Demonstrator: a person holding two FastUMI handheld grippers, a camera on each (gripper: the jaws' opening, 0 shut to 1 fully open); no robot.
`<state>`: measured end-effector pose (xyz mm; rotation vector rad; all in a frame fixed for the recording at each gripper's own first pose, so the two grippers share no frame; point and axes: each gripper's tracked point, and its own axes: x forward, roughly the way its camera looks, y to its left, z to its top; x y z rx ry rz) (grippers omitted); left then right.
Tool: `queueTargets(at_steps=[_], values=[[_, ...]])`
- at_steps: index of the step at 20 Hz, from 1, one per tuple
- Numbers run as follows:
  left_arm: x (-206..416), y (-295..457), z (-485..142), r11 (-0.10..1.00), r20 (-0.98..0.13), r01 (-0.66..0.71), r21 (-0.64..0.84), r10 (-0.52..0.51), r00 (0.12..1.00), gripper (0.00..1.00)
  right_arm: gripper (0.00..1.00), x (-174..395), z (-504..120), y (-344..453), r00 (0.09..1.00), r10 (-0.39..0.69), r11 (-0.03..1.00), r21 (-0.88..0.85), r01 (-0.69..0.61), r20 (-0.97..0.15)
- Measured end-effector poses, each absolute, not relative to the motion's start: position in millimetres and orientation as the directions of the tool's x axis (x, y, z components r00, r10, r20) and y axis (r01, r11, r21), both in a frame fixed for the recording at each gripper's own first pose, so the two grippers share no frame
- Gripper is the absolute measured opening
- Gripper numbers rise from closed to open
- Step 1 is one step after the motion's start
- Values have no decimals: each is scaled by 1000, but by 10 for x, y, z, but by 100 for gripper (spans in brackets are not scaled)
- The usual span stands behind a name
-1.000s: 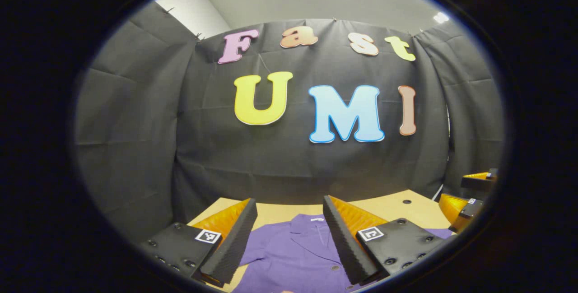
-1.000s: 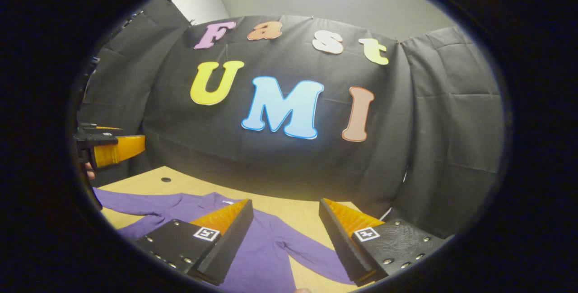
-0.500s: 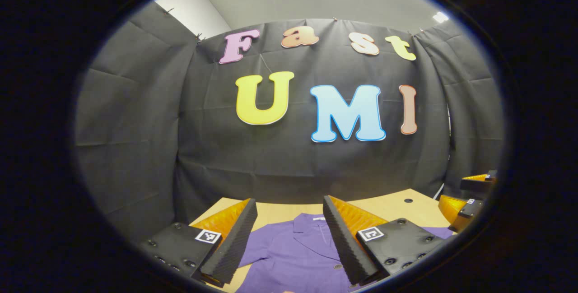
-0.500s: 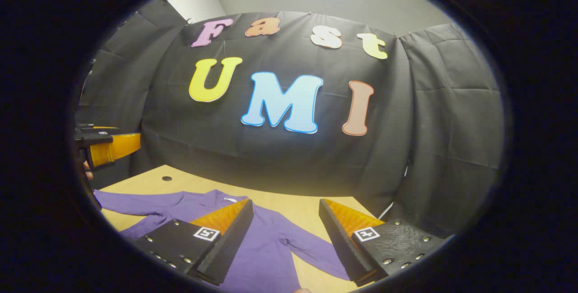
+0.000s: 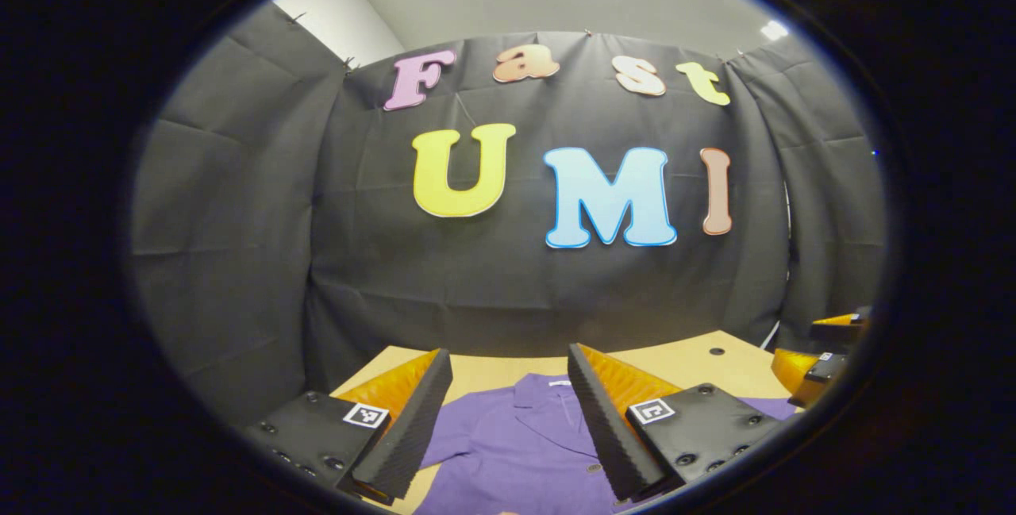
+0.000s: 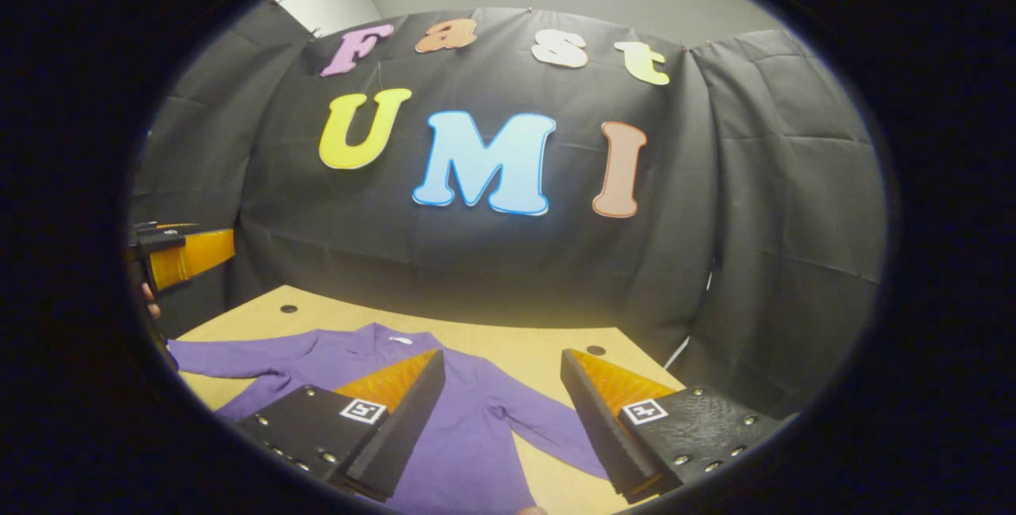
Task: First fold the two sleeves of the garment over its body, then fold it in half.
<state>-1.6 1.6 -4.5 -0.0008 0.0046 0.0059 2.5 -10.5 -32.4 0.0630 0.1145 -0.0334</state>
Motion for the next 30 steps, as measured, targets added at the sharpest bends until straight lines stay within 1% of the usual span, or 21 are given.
queueTargets(at_steps=[3,8,9,11,12,16,22,27,30], values=[[-19,19,-66,1000,-12,-9,-2,9,1000,95,92,41,-467,-253,986,-63,994,79,75,-154],[-15,45,-94,1000,-21,-18,3,19,1000,95,93,45,-811,-664,958,-148,980,97,177,-246],[-26,46,-107,1000,-24,-17,4,17,1000,95,96,51,-901,-761,949,-168,974,101,201,-268],[-28,55,-114,1000,-31,-19,9,19,999,95,96,39,-1068,-937,929,-203,962,113,248,-310],[-33,58,-120,1000,-32,-19,10,20,999,95,93,25,-1147,-1014,917,-220,955,117,271,-331],[-51,55,-150,1000,-45,-24,10,24,999,95,93,-35,-1499,-1314,866,-276,929,113,351,-417],[-99,101,-184,999,-56,-50,14,51,997,95,93,-148,-2068,-1661,771,-317,878,137,459,-552],[-143,145,-201,997,-66,-83,7,84,994,95,93,-311,-2611,-1861,667,-317,831,141,538,-674],[-170,179,-216,995,-75,-98,19,99,992,95,93,-303,-2907,-1910,604,-301,807,141,574,-738]])
